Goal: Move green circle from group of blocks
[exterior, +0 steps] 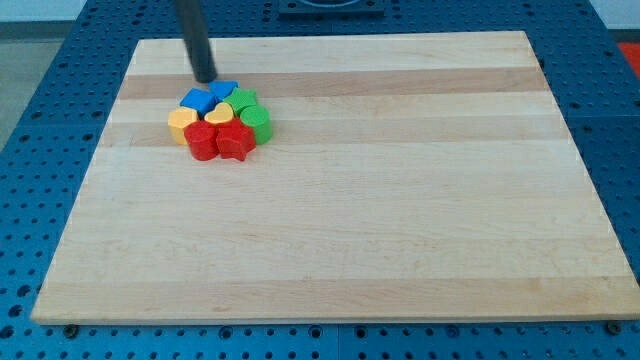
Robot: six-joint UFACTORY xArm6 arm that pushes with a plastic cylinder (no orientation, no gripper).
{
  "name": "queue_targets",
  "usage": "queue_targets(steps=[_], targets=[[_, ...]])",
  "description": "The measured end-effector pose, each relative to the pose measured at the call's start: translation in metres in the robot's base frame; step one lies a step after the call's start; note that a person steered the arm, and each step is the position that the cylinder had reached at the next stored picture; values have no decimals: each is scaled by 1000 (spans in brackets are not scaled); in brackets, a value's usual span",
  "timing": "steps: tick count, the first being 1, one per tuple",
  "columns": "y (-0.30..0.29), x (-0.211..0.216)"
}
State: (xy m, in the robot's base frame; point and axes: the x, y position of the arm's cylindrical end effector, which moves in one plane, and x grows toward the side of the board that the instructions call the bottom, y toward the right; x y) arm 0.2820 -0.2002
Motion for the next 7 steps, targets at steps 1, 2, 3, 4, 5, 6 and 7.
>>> queue_targets(steps=[1, 2, 3, 4, 5, 6, 7], targets=[[-35, 2], [-47, 19], [-47, 63], [-47, 101], [-40, 109], [3, 109], [42, 109]])
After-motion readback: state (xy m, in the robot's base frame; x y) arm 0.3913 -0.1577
